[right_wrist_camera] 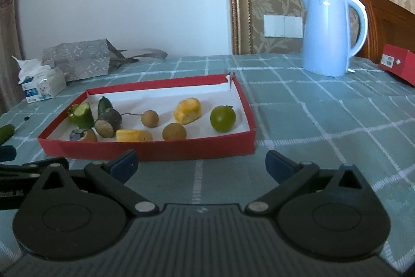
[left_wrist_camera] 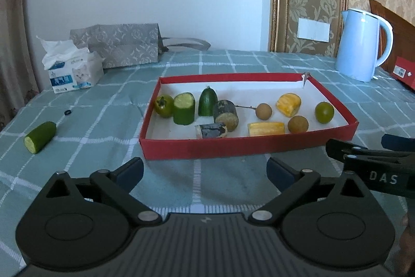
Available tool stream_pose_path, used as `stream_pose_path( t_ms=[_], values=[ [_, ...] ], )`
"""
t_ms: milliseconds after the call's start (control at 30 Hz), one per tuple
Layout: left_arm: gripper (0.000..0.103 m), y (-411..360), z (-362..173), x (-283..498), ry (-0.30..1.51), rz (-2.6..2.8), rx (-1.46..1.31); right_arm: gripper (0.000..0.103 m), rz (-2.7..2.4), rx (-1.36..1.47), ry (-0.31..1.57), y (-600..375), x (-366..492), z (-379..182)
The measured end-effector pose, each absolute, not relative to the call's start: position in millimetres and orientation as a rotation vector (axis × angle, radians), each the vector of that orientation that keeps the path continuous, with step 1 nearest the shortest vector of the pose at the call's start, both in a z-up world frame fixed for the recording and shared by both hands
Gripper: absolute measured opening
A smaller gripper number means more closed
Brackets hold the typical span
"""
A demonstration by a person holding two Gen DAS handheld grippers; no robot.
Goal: Organize fruits
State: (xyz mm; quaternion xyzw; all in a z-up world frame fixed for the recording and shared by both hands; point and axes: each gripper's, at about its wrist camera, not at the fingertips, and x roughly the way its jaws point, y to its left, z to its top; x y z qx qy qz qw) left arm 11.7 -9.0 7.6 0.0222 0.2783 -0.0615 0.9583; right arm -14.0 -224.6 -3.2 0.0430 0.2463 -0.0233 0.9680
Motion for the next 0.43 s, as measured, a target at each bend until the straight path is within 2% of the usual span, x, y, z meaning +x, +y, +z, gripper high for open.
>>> stream_pose_path(
  t_ms=[200, 433],
  values=[
    [0.102, -7, 7, 10, 0.558, -0.102, 0.035, 0.103, -0.059, 0.071, 0.51, -220, -9, -6],
    [0.102, -15, 10, 3, 0.471, -0.02, 0.126, 0.103, -0.056, 0.055, 0.524, -212, -5, -8]
  ],
)
